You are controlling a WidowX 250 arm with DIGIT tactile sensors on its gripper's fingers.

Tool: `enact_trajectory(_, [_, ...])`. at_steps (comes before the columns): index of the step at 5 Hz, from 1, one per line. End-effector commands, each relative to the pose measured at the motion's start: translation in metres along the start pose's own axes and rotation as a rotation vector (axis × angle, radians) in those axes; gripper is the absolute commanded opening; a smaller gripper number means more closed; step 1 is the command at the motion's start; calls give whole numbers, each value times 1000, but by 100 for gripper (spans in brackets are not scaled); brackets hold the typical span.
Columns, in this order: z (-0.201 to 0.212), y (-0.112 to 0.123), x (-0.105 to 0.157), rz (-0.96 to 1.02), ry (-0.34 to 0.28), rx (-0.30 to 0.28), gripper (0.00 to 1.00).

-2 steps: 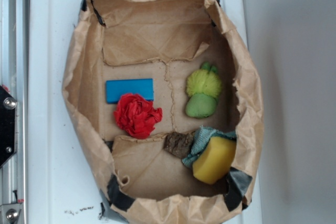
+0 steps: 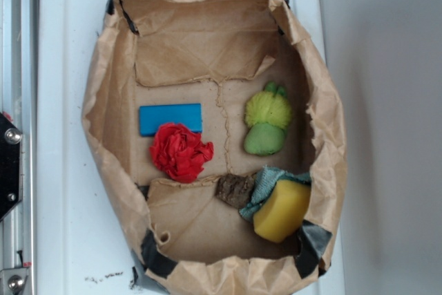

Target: Grab the green animal.

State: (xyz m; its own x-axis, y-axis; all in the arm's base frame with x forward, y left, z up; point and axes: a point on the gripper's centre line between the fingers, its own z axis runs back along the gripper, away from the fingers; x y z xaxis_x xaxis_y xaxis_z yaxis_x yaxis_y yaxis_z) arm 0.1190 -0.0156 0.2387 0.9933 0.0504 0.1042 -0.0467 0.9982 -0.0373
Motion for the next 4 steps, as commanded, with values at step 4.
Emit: enact_trajectory(4, [-71, 7, 130, -189, -178, 81, 100])
